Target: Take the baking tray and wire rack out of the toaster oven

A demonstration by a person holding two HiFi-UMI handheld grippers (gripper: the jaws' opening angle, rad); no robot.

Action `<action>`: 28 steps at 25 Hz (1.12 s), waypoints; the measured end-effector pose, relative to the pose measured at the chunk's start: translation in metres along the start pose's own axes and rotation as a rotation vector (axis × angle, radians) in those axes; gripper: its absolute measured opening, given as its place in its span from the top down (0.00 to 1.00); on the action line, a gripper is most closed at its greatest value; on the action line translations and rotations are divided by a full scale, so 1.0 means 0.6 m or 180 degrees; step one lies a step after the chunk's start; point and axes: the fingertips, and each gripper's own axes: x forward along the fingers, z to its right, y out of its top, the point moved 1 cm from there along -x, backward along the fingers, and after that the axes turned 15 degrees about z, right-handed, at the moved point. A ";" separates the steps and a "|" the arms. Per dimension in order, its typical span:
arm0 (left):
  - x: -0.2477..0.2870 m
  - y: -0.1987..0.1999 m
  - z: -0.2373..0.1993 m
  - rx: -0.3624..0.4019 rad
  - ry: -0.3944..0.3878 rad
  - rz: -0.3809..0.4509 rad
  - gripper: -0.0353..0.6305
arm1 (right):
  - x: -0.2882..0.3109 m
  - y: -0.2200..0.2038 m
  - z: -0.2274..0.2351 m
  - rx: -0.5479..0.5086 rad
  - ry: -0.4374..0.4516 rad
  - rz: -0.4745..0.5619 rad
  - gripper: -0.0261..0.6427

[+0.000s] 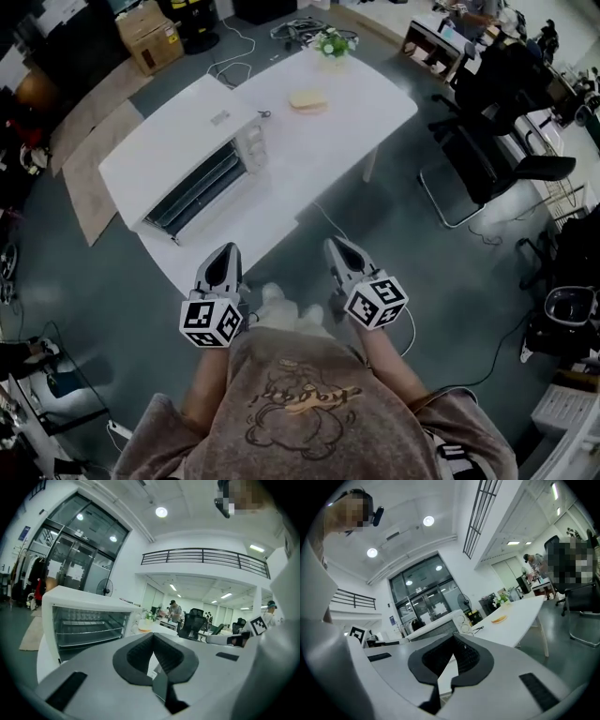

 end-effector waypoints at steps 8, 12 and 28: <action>0.003 0.028 -0.056 -0.0068 0.0325 0.0217 0.94 | 0.089 -0.013 -0.038 0.0108 0.0394 -0.0088 0.96; -0.003 0.033 -0.081 -0.0152 0.0494 0.0309 0.94 | 0.130 -0.027 -0.058 0.0199 0.0588 -0.0154 0.96; -0.017 0.028 -0.210 -0.1052 0.1047 0.0664 0.59 | 0.276 -0.131 -0.120 0.1220 0.0936 -0.0636 0.65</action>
